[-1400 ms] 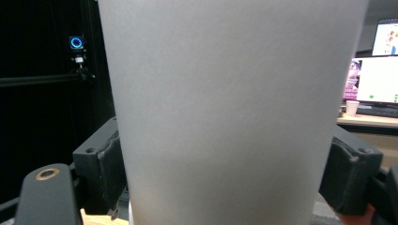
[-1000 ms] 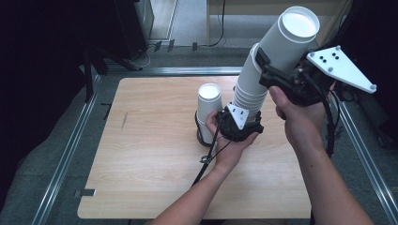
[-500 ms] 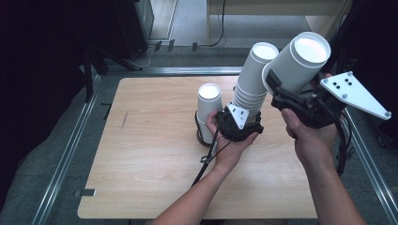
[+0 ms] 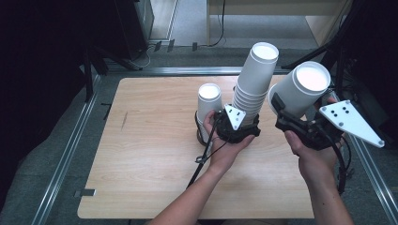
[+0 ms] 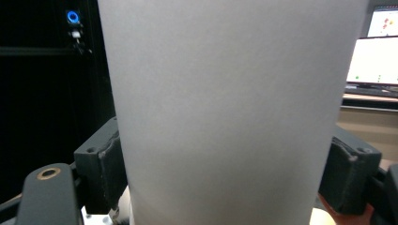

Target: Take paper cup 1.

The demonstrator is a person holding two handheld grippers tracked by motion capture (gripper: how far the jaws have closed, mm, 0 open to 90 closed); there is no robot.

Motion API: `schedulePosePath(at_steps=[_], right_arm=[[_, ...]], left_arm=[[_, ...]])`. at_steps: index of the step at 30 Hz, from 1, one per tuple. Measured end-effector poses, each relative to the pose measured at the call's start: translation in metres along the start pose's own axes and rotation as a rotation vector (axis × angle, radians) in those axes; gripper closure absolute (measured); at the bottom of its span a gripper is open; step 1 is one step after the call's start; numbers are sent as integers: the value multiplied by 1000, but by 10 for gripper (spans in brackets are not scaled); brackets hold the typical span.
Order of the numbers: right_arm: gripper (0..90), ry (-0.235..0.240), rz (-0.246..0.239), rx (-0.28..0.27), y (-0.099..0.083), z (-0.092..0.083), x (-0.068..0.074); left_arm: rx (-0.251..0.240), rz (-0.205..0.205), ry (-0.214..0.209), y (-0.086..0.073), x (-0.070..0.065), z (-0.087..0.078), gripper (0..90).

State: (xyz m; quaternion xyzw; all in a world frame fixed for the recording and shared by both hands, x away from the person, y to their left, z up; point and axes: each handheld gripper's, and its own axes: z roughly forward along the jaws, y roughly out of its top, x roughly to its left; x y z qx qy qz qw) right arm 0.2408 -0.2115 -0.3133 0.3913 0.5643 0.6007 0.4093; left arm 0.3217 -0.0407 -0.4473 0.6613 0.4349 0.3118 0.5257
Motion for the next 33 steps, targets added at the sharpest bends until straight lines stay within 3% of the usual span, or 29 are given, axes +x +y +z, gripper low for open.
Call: schedulePosePath(at_steps=[6, 13, 18, 22, 28, 30, 33], right_arm=[[171, -12, -25, 16, -16, -5, -1], [171, -44, -97, 48, -41, -8, 0], [170, -52, -104, 73, -59, -8, -2], [170, -49, -103, 90, -73, -7, -3], [170, -69, -158, 107, -94, -6, 0], [170, -69, -156, 117, -100, -6, 1], [167, -30, -139, 108, -108, -4, 1]], left_arm=[[1, -4, -26, -4, 5, -12, 82], [13, 14, -72, -7, 10, -31, 35], [12, 26, -103, -10, 18, -50, 15], [16, 26, -90, -13, 26, -64, 13], [54, 30, -68, -25, 40, -81, 11], [61, 28, -38, -28, 45, -87, 0], [65, 18, -28, -30, 53, -95, 0]])
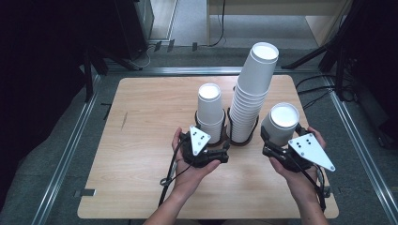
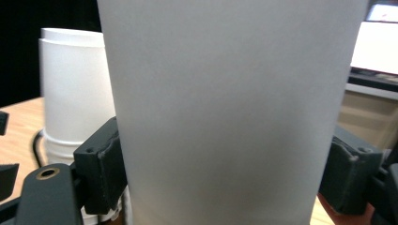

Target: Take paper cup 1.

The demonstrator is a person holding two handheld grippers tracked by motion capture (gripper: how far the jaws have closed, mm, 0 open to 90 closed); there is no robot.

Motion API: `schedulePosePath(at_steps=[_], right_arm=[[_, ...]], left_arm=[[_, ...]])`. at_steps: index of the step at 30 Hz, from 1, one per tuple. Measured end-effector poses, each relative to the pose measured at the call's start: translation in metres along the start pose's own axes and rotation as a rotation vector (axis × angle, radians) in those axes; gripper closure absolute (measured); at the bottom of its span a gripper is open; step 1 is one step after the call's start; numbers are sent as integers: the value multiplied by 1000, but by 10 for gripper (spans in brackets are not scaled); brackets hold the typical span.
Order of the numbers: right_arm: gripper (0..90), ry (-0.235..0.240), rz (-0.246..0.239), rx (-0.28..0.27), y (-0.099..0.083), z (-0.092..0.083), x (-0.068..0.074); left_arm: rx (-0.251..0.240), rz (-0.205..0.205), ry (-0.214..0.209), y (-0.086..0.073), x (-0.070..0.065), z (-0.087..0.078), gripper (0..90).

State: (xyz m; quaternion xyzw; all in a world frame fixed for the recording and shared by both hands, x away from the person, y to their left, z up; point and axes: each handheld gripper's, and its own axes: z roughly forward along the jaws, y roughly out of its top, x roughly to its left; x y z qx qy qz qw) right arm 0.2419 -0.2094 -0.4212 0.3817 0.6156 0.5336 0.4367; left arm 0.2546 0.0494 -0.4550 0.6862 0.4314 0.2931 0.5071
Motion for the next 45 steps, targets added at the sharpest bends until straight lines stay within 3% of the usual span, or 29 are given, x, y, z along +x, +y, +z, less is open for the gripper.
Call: schedulePosePath(at_steps=[6, 11, 15, 18, 24, 26, 27, 32, 36, 45], right_arm=[[167, 7, -34, 25, -13, 5, 8], [166, -4, -109, 53, -23, 8, 16], [167, 23, -138, 77, -31, 11, 23], [167, 29, -168, 86, -36, 12, 27], [167, 27, -327, 92, -49, 15, 40], [167, 24, -347, 96, -51, 16, 42], [167, 24, -395, 108, -57, 18, 47], [167, 22, -517, 101, -65, 18, 60], [168, 32, -581, 90, -68, 18, 68], [167, 84, -672, 56, -76, 16, 84]], left_arm=[[21, 20, -26, -8, 9, -14, 0], [25, 3, -31, -16, 18, -24, 0], [13, -8, -42, -22, 23, -31, 0], [14, 6, -50, -22, 25, -34, 0], [11, 10, -104, -24, 33, -41, 0], [11, 11, -106, -24, 33, -42, 0], [14, 17, -126, -25, 32, -42, 0], [19, 20, -183, -26, 27, -42, 0], [30, 19, -215, -27, 25, -41, 0], [39, 24, -276, -26, 20, -40, 0]])
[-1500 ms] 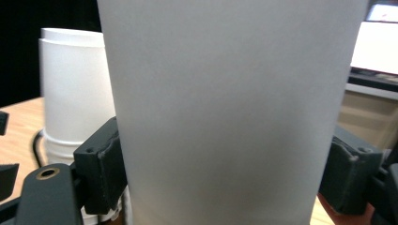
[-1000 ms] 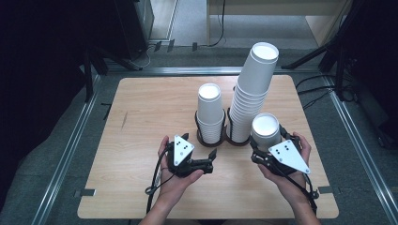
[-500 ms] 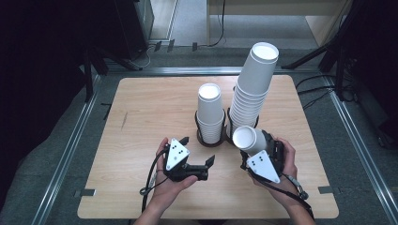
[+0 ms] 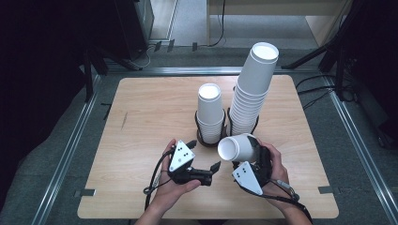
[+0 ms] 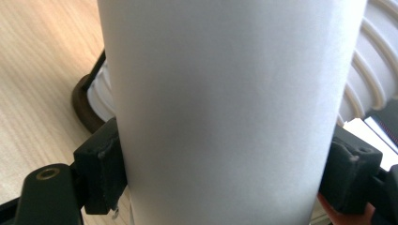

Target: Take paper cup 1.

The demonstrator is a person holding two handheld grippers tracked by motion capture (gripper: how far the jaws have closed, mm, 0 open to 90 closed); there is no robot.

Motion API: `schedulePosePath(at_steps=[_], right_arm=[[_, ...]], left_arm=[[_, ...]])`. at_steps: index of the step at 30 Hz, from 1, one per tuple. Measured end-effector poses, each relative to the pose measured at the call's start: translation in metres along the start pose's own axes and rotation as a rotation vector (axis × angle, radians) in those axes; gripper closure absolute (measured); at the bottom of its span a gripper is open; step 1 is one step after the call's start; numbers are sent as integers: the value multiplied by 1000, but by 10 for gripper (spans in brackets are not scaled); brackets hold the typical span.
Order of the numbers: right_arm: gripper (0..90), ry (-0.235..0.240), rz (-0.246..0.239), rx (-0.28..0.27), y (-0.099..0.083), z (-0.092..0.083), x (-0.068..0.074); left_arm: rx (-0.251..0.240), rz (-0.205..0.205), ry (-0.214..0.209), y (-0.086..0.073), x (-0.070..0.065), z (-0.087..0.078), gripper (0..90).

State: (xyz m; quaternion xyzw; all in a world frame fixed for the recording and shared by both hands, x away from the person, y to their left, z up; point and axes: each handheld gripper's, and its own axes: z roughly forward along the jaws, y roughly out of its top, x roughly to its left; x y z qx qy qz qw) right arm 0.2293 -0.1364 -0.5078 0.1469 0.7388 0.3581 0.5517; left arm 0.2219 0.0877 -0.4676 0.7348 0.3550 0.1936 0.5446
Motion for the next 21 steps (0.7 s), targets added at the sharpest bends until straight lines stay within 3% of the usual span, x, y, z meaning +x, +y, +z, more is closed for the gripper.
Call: schedulePosePath(at_steps=[8, 21], right_arm=[[167, 30, -61, -28, 3, 0, 12], [166, 99, -98, -91, 7, -5, 24]], left_arm=[[33, 22, -49, -3, -7, 6, 0], [57, 47, -84, -5, -16, 10, 28]])
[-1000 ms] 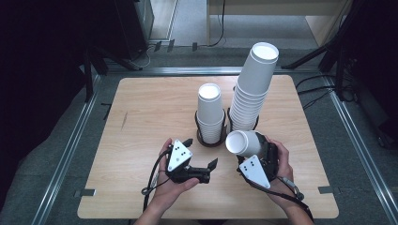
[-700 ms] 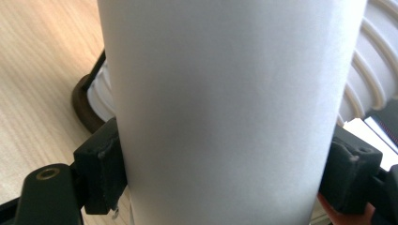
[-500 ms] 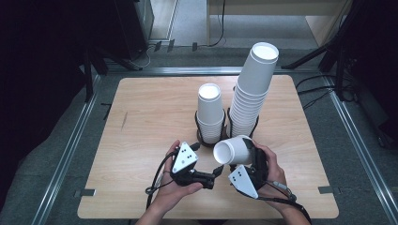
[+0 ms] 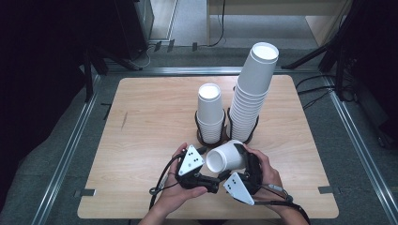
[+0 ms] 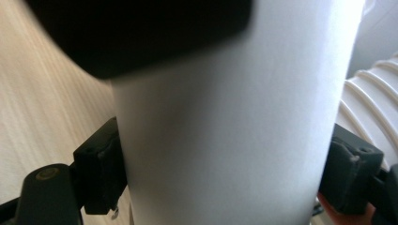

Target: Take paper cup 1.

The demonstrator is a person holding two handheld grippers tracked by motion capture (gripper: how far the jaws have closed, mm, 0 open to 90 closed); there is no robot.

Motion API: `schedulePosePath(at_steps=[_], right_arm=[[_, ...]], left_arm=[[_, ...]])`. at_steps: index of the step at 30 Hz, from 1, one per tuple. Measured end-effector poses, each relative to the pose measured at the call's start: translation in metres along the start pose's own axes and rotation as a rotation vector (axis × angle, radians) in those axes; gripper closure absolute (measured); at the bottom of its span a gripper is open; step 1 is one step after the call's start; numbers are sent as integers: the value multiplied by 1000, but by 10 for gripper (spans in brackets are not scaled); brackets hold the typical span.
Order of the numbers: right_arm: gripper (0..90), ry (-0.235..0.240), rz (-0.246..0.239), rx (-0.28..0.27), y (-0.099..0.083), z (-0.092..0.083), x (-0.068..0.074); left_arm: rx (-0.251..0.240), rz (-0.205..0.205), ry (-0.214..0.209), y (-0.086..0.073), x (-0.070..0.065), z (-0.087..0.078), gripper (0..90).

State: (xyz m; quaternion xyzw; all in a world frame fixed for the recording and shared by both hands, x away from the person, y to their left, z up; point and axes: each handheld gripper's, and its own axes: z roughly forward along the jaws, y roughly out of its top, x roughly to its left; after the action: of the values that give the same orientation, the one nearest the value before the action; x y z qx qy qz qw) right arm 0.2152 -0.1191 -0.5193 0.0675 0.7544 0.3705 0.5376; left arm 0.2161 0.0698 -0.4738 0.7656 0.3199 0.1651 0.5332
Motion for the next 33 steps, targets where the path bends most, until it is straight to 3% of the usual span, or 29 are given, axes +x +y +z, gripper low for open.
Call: schedulePosePath(at_steps=[7, 14, 18, 23, 33], right_arm=[[165, 36, -17, -29, 5, -2, 5], [164, 51, -39, -34, 4, -2, 7], [157, 49, -53, -34, 4, -3, 8], [144, 38, -46, -43, 4, -4, 7], [119, 41, -57, -31, 4, -5, 8]], left_arm=[[3, 1, -17, 0, -2, 0, 59], [22, 11, -38, 1, -4, 0, 151], [27, 41, -32, 2, -6, -1, 173], [8, 8, -58, 2, -1, -3, 190], [22, -1, -89, 1, 4, -2, 215]])
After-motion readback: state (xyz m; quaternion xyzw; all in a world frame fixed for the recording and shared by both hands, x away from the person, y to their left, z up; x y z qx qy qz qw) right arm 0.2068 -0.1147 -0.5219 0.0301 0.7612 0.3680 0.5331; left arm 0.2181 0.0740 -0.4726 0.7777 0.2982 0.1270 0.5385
